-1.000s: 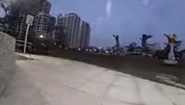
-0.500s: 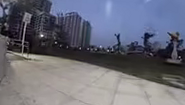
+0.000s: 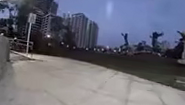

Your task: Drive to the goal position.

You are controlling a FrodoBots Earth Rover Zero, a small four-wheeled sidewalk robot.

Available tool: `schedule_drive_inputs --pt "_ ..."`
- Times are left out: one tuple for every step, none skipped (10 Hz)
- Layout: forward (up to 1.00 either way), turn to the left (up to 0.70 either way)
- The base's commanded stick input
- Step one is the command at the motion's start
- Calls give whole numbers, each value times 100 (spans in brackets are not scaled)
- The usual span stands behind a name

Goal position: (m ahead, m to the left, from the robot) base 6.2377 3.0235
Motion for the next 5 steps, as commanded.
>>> schedule_drive_inputs --pt "70 28" --pt "70 35" --pt "70 35" --pt "70 31" --pt "70 13"
